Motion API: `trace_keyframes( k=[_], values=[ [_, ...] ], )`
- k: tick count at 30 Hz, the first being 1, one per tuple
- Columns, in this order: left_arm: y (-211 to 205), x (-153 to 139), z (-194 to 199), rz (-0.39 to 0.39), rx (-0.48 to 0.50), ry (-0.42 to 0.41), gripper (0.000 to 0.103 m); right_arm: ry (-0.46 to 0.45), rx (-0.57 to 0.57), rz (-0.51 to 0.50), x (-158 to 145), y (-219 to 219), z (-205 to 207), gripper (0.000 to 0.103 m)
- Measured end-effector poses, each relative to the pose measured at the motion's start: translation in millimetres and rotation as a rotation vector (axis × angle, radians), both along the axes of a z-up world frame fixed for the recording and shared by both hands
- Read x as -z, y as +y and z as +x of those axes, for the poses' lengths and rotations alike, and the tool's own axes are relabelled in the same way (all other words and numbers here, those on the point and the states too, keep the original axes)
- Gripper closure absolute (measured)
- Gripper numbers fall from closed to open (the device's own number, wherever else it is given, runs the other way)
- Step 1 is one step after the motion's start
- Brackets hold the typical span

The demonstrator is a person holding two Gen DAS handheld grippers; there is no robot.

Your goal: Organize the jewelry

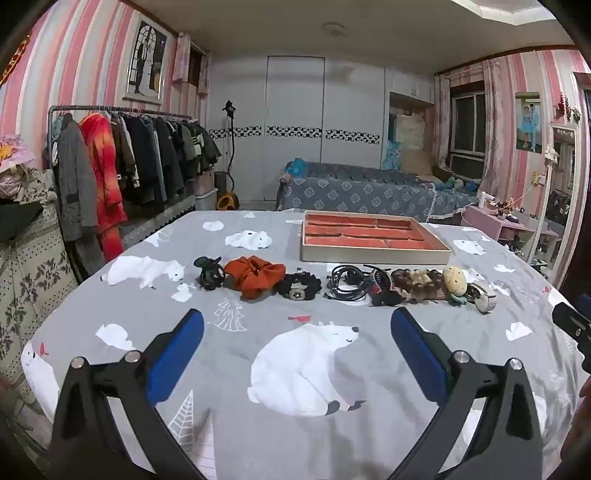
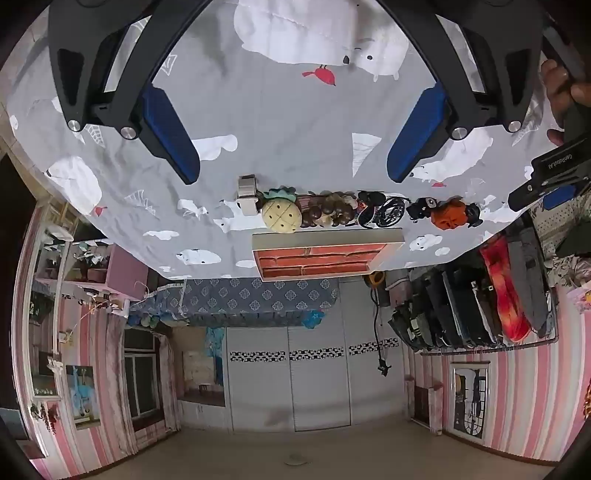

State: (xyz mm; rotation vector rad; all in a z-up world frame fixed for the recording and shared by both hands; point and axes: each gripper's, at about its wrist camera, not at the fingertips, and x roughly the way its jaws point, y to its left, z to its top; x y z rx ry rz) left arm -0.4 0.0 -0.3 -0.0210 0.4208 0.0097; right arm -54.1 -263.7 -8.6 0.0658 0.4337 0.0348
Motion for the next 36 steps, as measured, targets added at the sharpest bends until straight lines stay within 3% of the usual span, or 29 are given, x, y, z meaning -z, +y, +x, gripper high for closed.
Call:
trace_keyframes(
  k=[5, 11, 20, 36],
  values=[
    [-13, 7, 10, 0.039, 0.02, 0.004, 0.004, 0.024, 0.006, 0.011, 6, -1, 12, 0.004],
    [2, 13, 32, -0.015, 0.035, 0.015, 0.004, 0.052, -0.004, -0.001, 9, 0, 45, 0.004],
    [4, 26, 58, 0.02, 0.023, 0.028, 0.004, 0.106, -0.006, -0.019, 28, 7, 84, 0.004],
    [15, 32, 79, -0.002, 0.024, 0.048, 0.004, 0.109, 0.014, -0.046, 29, 10, 101, 0.004]
  ],
)
